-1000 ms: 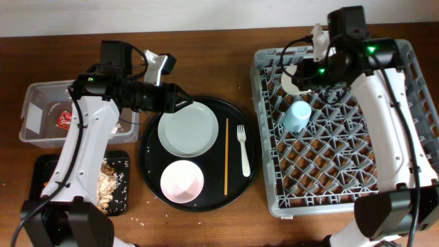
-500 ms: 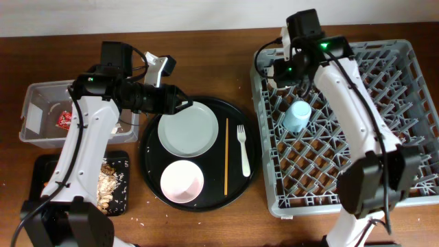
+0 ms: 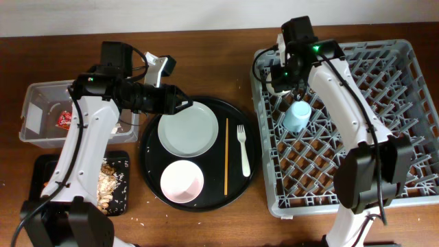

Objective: Sort waste into correct bins and load items into the dishwasher rack
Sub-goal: 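Place the cream cup upside down in the rack's back row, then grasp the pink bowl on the round tray with the left gripper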

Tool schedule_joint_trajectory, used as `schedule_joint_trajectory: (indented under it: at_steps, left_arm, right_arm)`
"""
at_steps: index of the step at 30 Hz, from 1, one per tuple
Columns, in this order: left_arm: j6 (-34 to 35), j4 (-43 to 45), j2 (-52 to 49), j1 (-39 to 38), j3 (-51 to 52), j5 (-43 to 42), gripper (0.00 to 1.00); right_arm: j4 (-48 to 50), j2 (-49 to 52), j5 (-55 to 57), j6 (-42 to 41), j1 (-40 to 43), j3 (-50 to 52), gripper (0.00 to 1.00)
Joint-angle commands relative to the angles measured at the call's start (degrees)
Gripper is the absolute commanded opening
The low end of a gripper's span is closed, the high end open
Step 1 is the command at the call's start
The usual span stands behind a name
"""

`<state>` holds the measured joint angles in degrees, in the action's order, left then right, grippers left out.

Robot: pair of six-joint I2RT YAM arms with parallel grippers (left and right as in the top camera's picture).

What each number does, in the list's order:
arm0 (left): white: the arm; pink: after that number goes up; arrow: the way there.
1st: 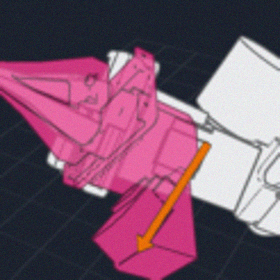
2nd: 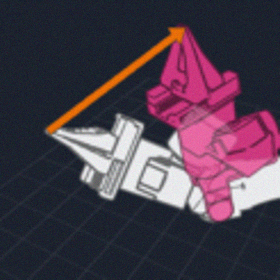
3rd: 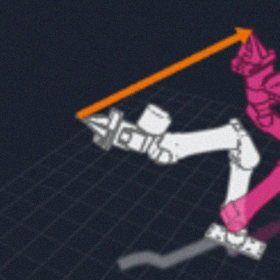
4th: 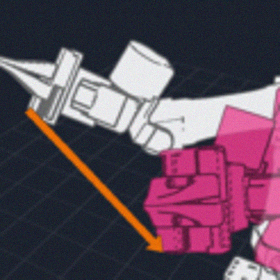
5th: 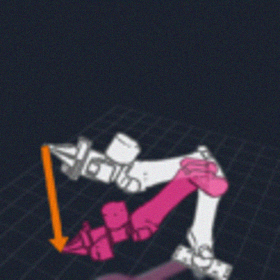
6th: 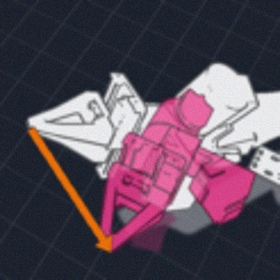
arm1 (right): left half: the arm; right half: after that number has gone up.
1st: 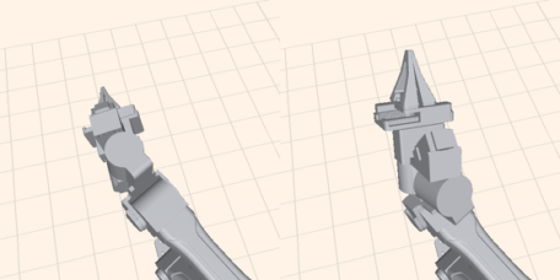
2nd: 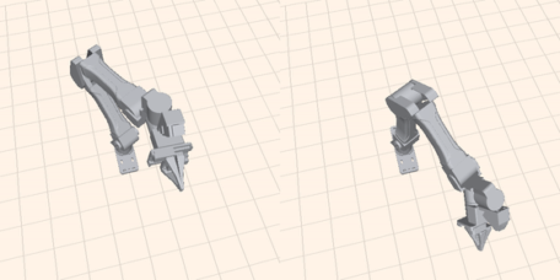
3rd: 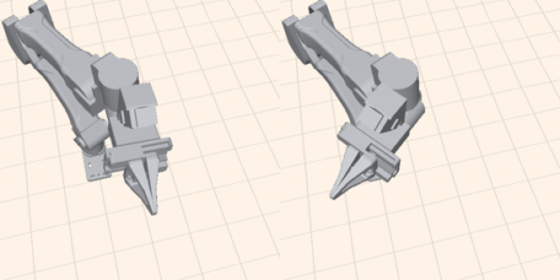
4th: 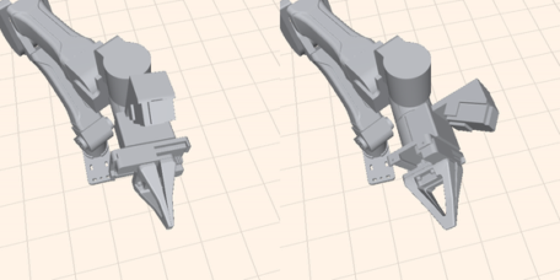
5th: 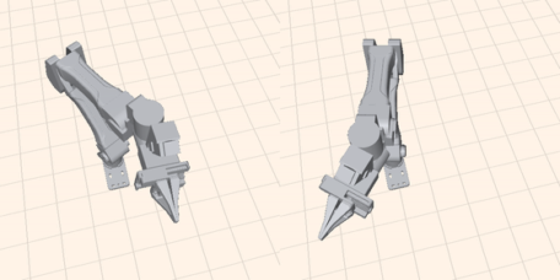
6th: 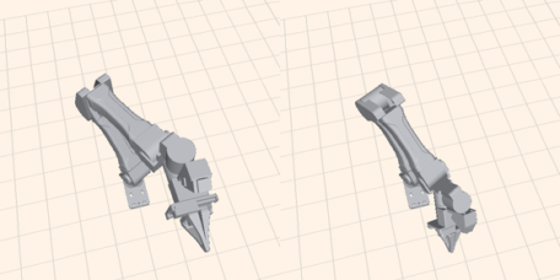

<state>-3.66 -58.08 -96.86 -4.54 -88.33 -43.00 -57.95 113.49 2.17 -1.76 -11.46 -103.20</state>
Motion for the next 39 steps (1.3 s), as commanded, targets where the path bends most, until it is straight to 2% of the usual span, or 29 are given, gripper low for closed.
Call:
schedule_joint_trajectory:
  at_steps: [1,3,6,10,14,16,17,18,19,20,21,22,23,24,25,26,28,31,34,36,39]
  left_arm:
    - [-0.52,-0.11,0.20,-0.17,0.00,0.76,0.42]
    - [-0.52,-0.11,0.20,-0.17,0.00,0.85,0.43]
    - [-0.52,-0.79,0.20,-0.17,0.00,0.87,0.43]
    - [-0.52,-0.79,0.20,-0.17,0.00,0.87,0.43]
    - [1.03,-1.46,0.20,-0.17,0.00,10.03,0.43]
    - [1.05,-2.29,0.20,-0.17,0.02,14.16,0.43]
    - [1.01,-2.40,0.20,-0.17,0.02,14.23,0.53]
    - [1.01,-2.36,0.20,-0.17,0.02,14.43,0.86]
    - [1.01,-2.49,0.20,-0.17,0.02,14.40,0.99]
    - [1.01,-2.95,0.20,-0.17,0.02,14.36,0.99]
    - [1.01,-5.25,0.20,-0.17,0.02,14.36,0.97]
    - [1.03,-7.30,0.20,-0.17,0.02,14.38,0.72]
    - [1.03,-9.84,0.24,-0.17,0.02,14.60,0.39]
    - [1.03,-11.96,0.24,-0.20,0.02,15.89,0.29]
    - [1.14,-16.02,0.48,-0.59,0.02,20.35,0.24]
    - [2.95,-17.86,0.81,-0.98,0.02,23.45,0.23]
    - [7.37,-21.05,2.19,-3.04,0.11,30.84,0.23]
    - [9.90,-26.01,3.52,-7.93,0.31,33.81,0.23]
    - [16.46,-28.35,3.87,-10.78,2.93,43.50,0.22]
    - [17.16,-27.04,6.01,-11.54,6.67,43.45,0.18]
    - [17.59,-22.14,13.07,-11.65,14.36,43.45,0.19]
  right_arm:
    - [1.18,0.48,0.90,-0.66,-0.26,2.54,0.54]
    - [2.08,0.33,0.90,-0.63,-0.13,1.79,0.77]
    - [0.48,-0.20,0.87,-0.44,-0.04,-2.14,0.94]
    - [-5.18,-3.45,0.87,-0.46,-0.04,-8.24,0.93]
    - [-16.22,-7.76,-0.98,-2.16,-0.04,-16.44,0.89]
    - [-16.81,-10.49,-10.75,-2.16,-0.04,-16.98,0.99]
    - [-17.09,-10.86,-15.41,-2.12,-0.04,-16.98,0.99]
    - [-17.81,-10.91,-18.58,-1.51,-0.04,-16.98,0.99]
    - [-19.98,-10.91,-19.69,-1.53,-0.04,-16.98,0.99]
    - [-21.97,-10.91,-19.58,-1.53,-0.04,-16.98,0.99]
    - [-24.87,-10.91,-19.54,-1.51,-0.04,-16.98,0.99]
    - [-26.10,-10.91,-19.52,-1.49,-0.04,-16.98,0.99]
    - [-26.99,-10.91,-19.52,-1.46,-0.04,-16.98,0.99]
    - [-27.56,-10.91,-19.54,-0.72,-0.04,-16.98,0.99]
    - [-28.55,-10.91,-19.52,-0.13,-0.04,-16.98,0.99]
    - [-29.38,-10.91,-19.52,-0.15,-0.04,-16.98,1.00]
    - [-31.58,-10.91,-19.28,-0.20,-0.04,-16.98,0.96]
    - [-35.45,-10.91,-16.50,-0.24,-0.04,-16.85,0.95]
    - [-38.27,-10.91,-16.52,-0.22,-0.04,-15.72,0.96]
    - [-39.39,-10.91,-16.50,-0.24,-0.04,-14.75,0.96]
    - [-39.36,-10.91,-16.52,-0.24,-0.04,-13.14,0.99]
